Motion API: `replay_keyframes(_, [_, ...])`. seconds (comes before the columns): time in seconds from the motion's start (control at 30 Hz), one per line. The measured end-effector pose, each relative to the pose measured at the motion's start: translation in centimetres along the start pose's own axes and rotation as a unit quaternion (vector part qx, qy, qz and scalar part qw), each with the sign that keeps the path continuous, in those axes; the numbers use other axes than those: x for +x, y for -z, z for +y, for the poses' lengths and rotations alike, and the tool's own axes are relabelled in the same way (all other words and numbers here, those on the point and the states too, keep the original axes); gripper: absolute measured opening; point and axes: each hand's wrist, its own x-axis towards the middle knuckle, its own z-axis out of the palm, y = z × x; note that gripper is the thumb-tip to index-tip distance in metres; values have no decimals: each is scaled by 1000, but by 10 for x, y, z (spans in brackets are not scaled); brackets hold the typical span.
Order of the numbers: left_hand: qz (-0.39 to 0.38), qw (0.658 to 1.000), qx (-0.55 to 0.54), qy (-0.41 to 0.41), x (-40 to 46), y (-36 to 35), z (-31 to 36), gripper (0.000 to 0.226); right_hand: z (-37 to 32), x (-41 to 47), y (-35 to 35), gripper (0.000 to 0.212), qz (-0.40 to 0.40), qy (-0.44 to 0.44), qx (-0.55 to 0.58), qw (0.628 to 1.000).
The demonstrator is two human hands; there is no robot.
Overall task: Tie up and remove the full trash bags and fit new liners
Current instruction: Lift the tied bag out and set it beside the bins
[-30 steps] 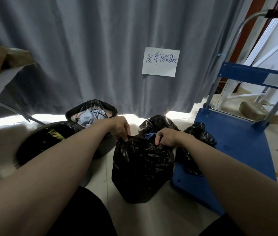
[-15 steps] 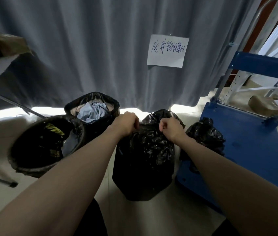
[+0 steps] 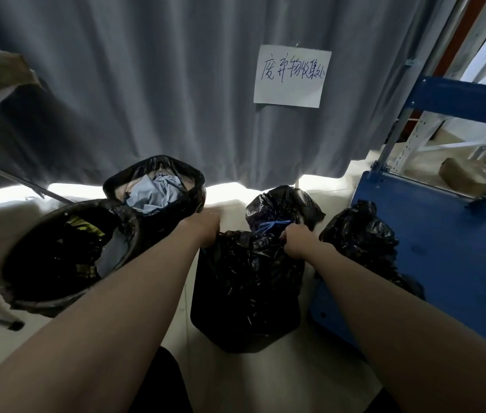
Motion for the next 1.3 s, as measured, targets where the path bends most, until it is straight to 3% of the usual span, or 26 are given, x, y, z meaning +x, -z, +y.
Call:
replay_keyframes(0.1, [-49,999,16,2,-1,1,-5,43,-5,-8,3,7,-40,-20,-20,999])
replay_keyframes(0.17, [-40,999,8,1,-3,2,-9,43,-5,-15,3,14,-46,-35,-41,997])
replay_keyframes(0.23, [5,1000,-15,0,-6,7,-14,34,-5,-24,5,6,-12,-41,-62,997])
replay_keyframes(0.3, [70,997,-39,-8,-12,16,-17,24,-6,-29,10,23,51,-37,-70,996])
replay_keyframes(0.4, [106,992,-31,-64,-26,28,-12,15,-18,-36,19,20,132,40,-6,990])
replay_keyframes(0.5, [12,987,-16,-158,-42,25,3,11,-32,-48,23,26,63,135,19,989])
replay_keyframes(0.6, [-84,968,104,-214,-59,11,14,34,-41,-61,14,25,-50,175,-73,981])
replay_keyframes(0.67, [-79,948,201,-232,-64,1,13,39,-43,-67,7,13,-81,177,-136,971])
replay_keyframes(0.77, [-32,929,268,-252,-70,-4,5,27,-46,-77,2,34,-94,194,-236,948])
replay_keyframes(0.83, [-8,931,256,-258,-75,1,0,22,-46,-86,2,35,-73,214,-297,928])
replay_keyframes(0.93, [3,937,235,-259,-80,10,-7,20,-43,-92,-1,11,-14,241,-341,908])
replay_keyframes(1.17, [34,935,196,-293,-89,8,-22,15,-27,-105,-5,17,29,231,-295,927])
replay_keyframes(1.3, [53,937,181,-294,-94,16,-38,15,0,-112,5,20,47,161,-274,947])
